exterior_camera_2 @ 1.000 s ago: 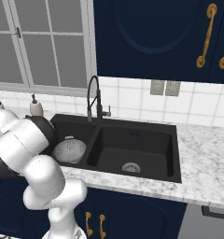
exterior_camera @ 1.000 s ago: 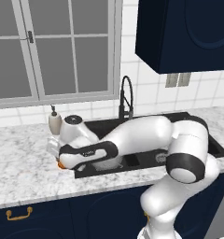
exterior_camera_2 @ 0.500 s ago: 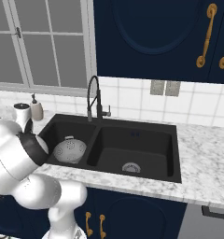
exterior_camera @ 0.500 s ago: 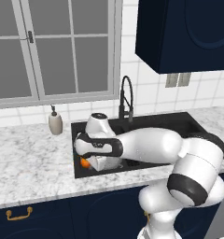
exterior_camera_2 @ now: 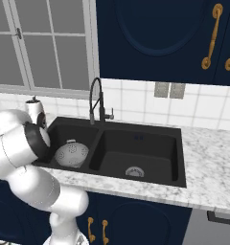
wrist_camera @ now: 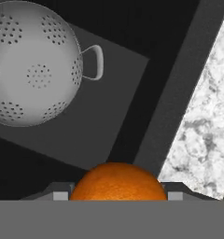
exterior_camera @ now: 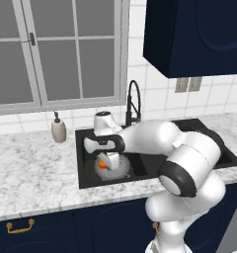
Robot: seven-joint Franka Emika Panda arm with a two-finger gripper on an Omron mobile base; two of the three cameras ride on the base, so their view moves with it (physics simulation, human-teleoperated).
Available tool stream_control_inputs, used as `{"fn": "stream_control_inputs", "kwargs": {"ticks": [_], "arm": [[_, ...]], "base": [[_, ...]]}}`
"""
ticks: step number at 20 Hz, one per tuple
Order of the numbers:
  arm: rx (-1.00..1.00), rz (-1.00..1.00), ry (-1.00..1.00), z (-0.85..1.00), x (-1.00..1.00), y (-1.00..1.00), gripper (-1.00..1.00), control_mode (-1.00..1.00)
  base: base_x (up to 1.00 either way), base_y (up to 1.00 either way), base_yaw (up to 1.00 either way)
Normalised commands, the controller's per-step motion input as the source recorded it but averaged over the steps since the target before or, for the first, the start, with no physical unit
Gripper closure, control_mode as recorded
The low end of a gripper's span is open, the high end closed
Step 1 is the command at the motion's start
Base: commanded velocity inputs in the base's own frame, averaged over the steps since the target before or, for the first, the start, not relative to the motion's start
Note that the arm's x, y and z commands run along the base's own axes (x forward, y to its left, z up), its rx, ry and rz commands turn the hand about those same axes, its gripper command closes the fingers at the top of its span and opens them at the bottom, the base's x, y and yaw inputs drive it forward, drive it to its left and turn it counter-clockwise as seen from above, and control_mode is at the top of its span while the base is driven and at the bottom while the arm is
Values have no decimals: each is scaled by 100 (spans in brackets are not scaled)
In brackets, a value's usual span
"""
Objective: Put the colander in the sink, put the tangerine in the colander, and turn on the sink faucet and pour water over the colander.
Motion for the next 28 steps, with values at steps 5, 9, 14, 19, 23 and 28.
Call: {"fn": "stream_control_inputs", "kwargs": {"ticks": [5, 9, 14, 19, 23, 28], "arm": [[-15, 2, 6, 0, 51, -42, 100, -100], [-4, 11, 0, -15, 8, -42, 100, -100], [-3, 24, -1, -27, 14, -33, 100, -100], [0, 27, 0, -22, 14, -28, 100, -100], [0, 23, 0, -14, 12, -12, 100, -100], [2, 18, 0, -22, 22, 0, 100, -100]], "base": [[0, 0, 0], [0, 0, 0], [0, 0, 0], [0, 0, 0], [0, 0, 0], [0, 0, 0]]}}
